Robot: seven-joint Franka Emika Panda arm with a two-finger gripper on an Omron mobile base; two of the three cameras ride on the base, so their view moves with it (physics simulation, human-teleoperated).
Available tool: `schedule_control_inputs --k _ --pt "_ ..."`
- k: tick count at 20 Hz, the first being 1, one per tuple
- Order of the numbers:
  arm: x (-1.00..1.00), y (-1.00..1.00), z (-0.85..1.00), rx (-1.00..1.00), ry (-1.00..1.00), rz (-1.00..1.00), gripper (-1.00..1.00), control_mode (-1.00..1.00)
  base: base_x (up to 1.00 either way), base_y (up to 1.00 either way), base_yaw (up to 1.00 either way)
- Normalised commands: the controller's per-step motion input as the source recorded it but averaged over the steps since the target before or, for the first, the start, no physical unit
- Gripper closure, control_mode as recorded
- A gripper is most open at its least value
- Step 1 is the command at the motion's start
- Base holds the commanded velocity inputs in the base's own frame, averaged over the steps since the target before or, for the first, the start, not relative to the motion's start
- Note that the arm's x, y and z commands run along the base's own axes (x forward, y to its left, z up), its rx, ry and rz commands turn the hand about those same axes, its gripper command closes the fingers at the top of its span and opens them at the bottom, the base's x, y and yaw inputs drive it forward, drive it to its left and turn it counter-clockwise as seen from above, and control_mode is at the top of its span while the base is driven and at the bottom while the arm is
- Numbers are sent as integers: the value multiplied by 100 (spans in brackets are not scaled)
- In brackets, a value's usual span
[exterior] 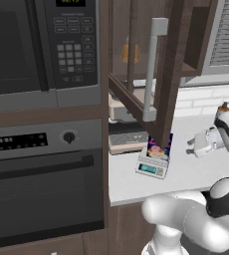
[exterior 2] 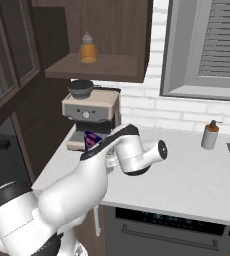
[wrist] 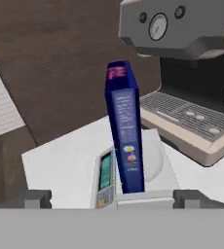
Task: Pick the cereal and place it on the digital scale for weighing, and close the cabinet.
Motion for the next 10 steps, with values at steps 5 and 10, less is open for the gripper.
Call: schedule_control_inputs --k 5,10 --pt "-100 26 87 3 -45 -15 -100 -100 0 0 0" --pt "-100 92 96 0 -50 -25 -100 -100 0 0 0"
